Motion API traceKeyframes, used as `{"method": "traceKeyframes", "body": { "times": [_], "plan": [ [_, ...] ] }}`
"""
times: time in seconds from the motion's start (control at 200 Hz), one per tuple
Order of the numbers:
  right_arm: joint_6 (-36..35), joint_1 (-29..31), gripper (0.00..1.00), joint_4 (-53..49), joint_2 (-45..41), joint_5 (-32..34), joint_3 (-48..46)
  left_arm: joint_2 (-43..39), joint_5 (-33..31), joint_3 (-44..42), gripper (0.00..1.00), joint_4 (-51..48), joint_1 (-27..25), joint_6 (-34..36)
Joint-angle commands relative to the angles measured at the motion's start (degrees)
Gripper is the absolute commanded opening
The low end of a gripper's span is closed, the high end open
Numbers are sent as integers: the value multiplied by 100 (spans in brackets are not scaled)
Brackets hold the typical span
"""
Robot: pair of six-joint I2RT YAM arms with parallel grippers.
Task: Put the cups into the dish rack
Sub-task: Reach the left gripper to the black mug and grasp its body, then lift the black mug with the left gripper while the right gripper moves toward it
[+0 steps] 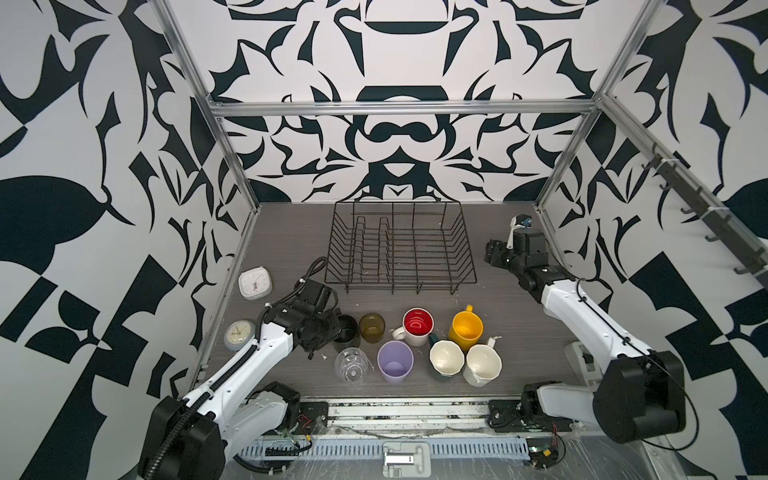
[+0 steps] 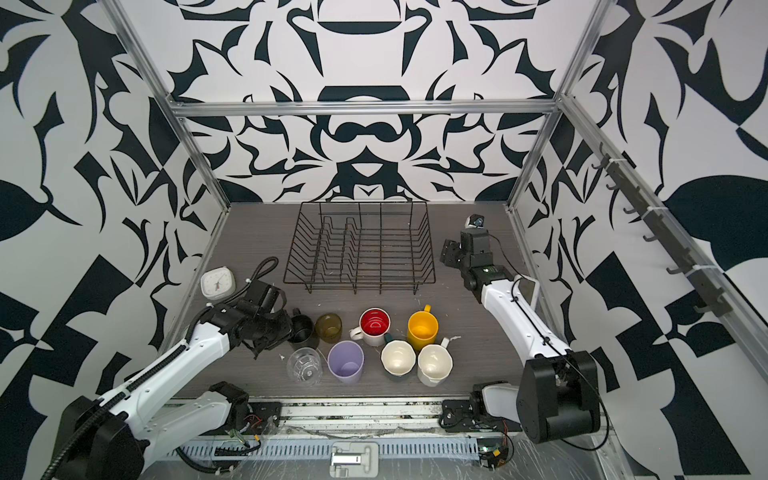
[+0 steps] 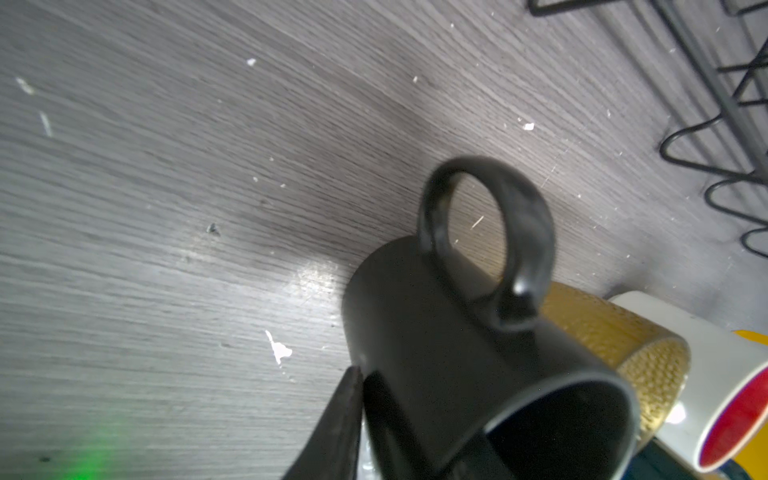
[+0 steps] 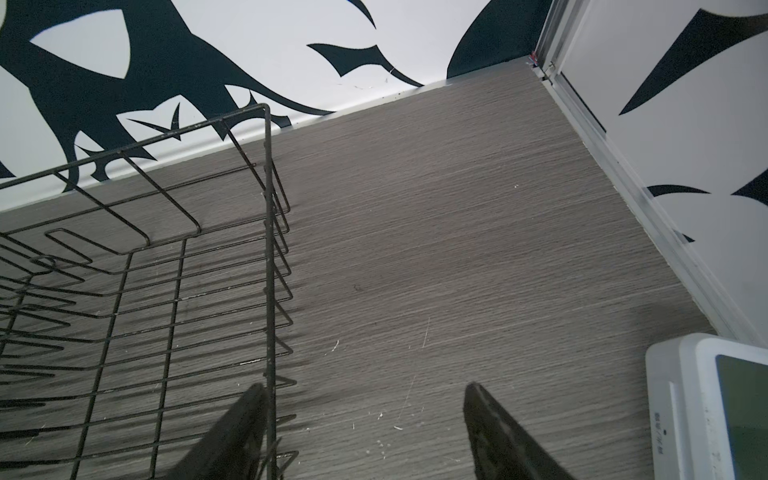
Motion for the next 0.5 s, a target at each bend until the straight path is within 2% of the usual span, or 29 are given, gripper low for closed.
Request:
{"method": "traceKeyframes", "body": {
  "times": [0.0, 0.295, 0.385, 0.495],
  "plan": [
    [-37, 16, 77, 157, -55, 11, 156, -21, -209, -73, 25, -138, -1, -94],
    [-40, 19, 77, 153, -77, 2, 155, -143, -526, 159, 9, -469, -3, -55],
    [-32, 12, 77, 152, -89, -19, 173, -209, -617, 235, 0, -721, 0, -72],
    [-32, 11, 77, 150, -94, -55, 197, -371, -822, 433, 0, -968, -5, -100]
  ]
}}
